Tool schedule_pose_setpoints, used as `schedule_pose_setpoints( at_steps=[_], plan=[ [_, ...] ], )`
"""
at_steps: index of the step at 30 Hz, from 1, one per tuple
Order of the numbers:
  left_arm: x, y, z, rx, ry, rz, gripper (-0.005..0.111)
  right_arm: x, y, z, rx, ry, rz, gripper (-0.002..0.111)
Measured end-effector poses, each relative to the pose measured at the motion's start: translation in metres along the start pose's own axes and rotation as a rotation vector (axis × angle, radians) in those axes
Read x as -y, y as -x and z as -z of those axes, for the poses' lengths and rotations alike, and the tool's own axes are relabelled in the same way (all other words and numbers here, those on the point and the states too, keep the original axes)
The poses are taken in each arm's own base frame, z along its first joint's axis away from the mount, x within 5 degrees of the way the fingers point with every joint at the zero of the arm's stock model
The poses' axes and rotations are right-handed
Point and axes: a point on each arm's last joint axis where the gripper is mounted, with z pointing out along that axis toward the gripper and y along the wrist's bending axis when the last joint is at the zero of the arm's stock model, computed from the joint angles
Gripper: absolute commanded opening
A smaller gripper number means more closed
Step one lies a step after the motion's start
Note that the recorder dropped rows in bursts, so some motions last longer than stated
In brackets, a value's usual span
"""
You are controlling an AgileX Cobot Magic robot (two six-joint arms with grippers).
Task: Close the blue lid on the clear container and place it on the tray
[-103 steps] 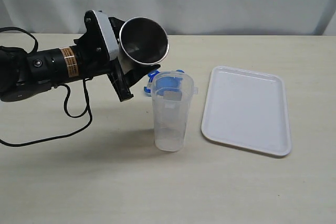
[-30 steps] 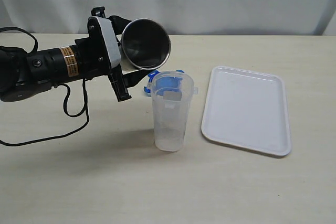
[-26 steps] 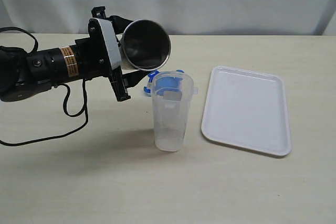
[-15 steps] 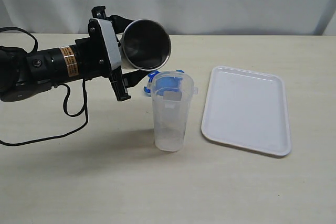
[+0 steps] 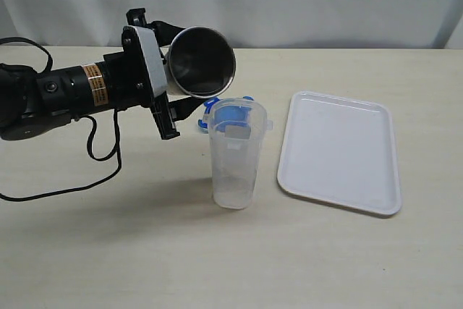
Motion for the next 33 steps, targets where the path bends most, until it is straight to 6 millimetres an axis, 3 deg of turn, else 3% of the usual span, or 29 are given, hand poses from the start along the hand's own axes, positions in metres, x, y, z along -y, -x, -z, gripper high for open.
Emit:
schedule_pose_setpoints(
  at_steps=[17,33],
  plan=[
    [0.009,0.013,-0.009,0.035,-0.027,-0.029,0.000,0.000,0.000,0.000,0.000,0.000,0.000,0.004],
    [0.008,0.008,-0.009,-0.021,-0.005,0.004,0.000,0.000,0.000,0.000,0.000,0.000,0.000,0.004]
  ],
)
